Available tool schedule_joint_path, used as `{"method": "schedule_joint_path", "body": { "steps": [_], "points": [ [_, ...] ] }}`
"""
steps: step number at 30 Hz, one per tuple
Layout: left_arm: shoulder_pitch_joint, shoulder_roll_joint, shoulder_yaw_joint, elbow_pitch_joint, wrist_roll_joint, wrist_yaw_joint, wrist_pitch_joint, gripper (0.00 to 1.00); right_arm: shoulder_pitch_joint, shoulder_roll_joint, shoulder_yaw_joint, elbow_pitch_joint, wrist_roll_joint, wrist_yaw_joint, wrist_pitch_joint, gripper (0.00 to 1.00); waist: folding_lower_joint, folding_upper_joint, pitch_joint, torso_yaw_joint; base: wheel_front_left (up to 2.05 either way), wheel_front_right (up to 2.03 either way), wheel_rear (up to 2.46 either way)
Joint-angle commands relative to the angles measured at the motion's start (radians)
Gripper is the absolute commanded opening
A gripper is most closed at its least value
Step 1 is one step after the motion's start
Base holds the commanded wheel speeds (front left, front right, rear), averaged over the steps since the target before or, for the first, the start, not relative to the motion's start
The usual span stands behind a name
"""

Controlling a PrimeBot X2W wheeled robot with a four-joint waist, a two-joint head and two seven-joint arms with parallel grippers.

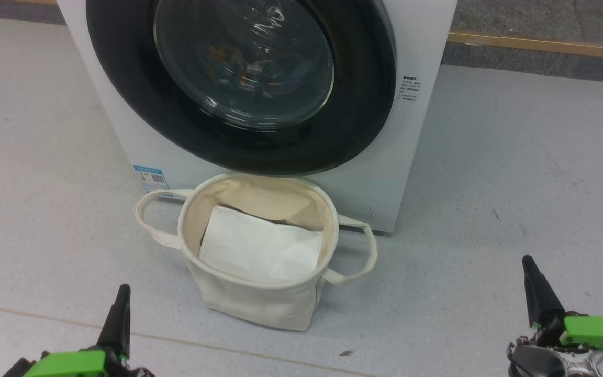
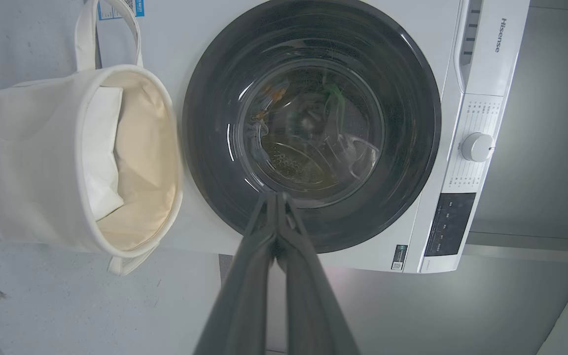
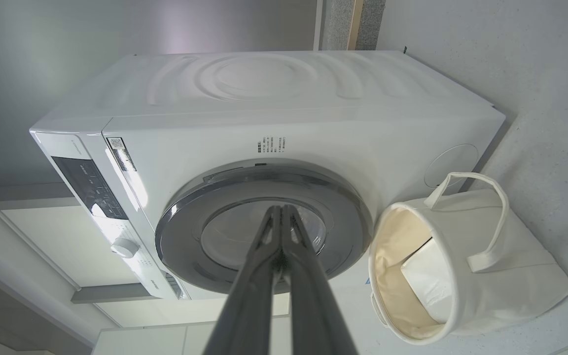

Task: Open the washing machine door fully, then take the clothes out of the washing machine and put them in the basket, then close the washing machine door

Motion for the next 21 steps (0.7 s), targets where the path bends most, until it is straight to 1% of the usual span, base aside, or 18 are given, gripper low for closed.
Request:
{"method": "schedule_joint_path", "body": {
  "steps": [1,21],
  "points": [
    [-0.027,0.005,0.033,-0.039,-0.004,-0.007,0.008,0.0,-0.015,-0.006,0.019,-0.04,0.006,0.0,0.008,0.0,0.0,0.0,0.0,0.0,0.0,0.0,0.0],
    [-0.027,0.005,0.033,-0.039,-0.004,-0.007,0.008,0.0,-0.015,-0.006,0.019,-0.04,0.006,0.0,0.008,0.0,0.0,0.0,0.0,0.0,0.0,0.0,0.0]
  ]
}}
